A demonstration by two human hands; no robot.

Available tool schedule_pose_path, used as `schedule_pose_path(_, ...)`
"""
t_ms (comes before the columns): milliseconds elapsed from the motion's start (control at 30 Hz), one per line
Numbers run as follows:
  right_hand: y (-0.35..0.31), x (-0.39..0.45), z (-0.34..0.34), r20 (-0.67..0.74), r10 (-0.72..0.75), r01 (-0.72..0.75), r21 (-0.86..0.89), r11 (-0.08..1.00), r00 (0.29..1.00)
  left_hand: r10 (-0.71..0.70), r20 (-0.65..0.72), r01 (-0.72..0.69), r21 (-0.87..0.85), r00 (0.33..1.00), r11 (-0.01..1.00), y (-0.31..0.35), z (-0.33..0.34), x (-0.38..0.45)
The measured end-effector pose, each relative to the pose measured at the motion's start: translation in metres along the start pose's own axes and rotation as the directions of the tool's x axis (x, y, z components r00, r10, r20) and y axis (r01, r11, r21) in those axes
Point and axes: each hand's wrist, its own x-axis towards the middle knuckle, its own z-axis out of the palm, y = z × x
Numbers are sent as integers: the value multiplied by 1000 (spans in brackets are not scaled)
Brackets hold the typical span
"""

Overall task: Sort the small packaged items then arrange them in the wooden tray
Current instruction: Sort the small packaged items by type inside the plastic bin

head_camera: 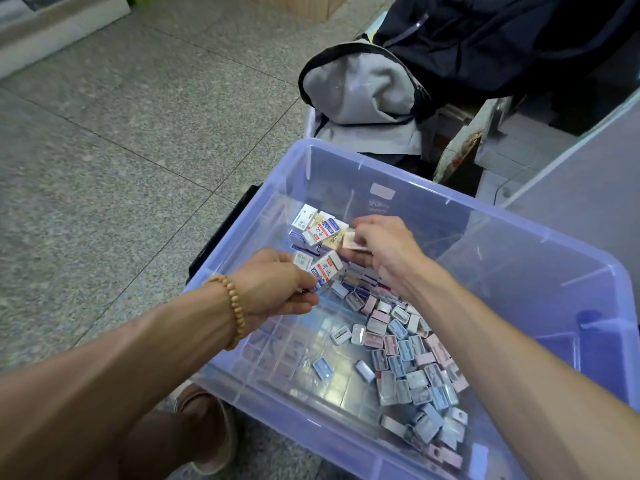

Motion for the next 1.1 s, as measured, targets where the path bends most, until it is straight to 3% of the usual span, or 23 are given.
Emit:
schedule_pose_path(133, 5, -11, -20, -11, -140, 131, -294, 947, 990, 7, -4, -7, 6, 1000, 1000, 2, 4, 1)
schedule_pose_path(200, 5, -13, -23, -20, -194, 178, -313, 933, 981, 3, 3, -3, 12, 1000, 1000, 3, 6, 1)
schedule_pose_path(300, 7, -11, -20, -85, -212, 183, -266, 947, 974, -2, -7, 2, 14, 1000, 1000, 2, 5, 1)
schedule_pose_path(367, 8, -11, -19, -91, -123, 113, -111, 987, 988, 8, -11, -8, 8, 1000, 1000, 3, 4, 2)
schedule_pose_path(500, 9, -24, -21, 119, 34, -52, 158, 986, 992, 35, 16, -34, -47, 999, 998, 8, 8, 2)
schedule_pose_path(567, 14, -26, -23, 148, 51, -86, 237, 968, 988, 37, 44, -34, -69, 998, 997, 9, 11, 2)
schedule_pose_path(700, 18, -26, -24, 195, 61, -104, 220, 970, 979, 36, 89, -31, -55, 995, 998, 9, 13, 3)
schedule_pose_path(767, 16, -25, -22, 153, 61, -97, 236, 967, 986, 31, 88, -28, -35, 996, 999, 10, 12, 3)
schedule_pose_path(867, 12, -17, -19, -48, 66, -54, 226, 973, 997, 32, 3, -32, -3, 999, 999, 10, 7, 4)
schedule_pose_path(1000, 17, -4, -6, -249, -34, 28, -29, 999, 968, 35, -11, -35, 52, 999, 998, 7, 5, -1)
schedule_pose_path(1100, 14, 3, 11, -315, -101, 82, -74, 994, 944, 47, 22, -48, 52, 999, 998, 7, 7, -5)
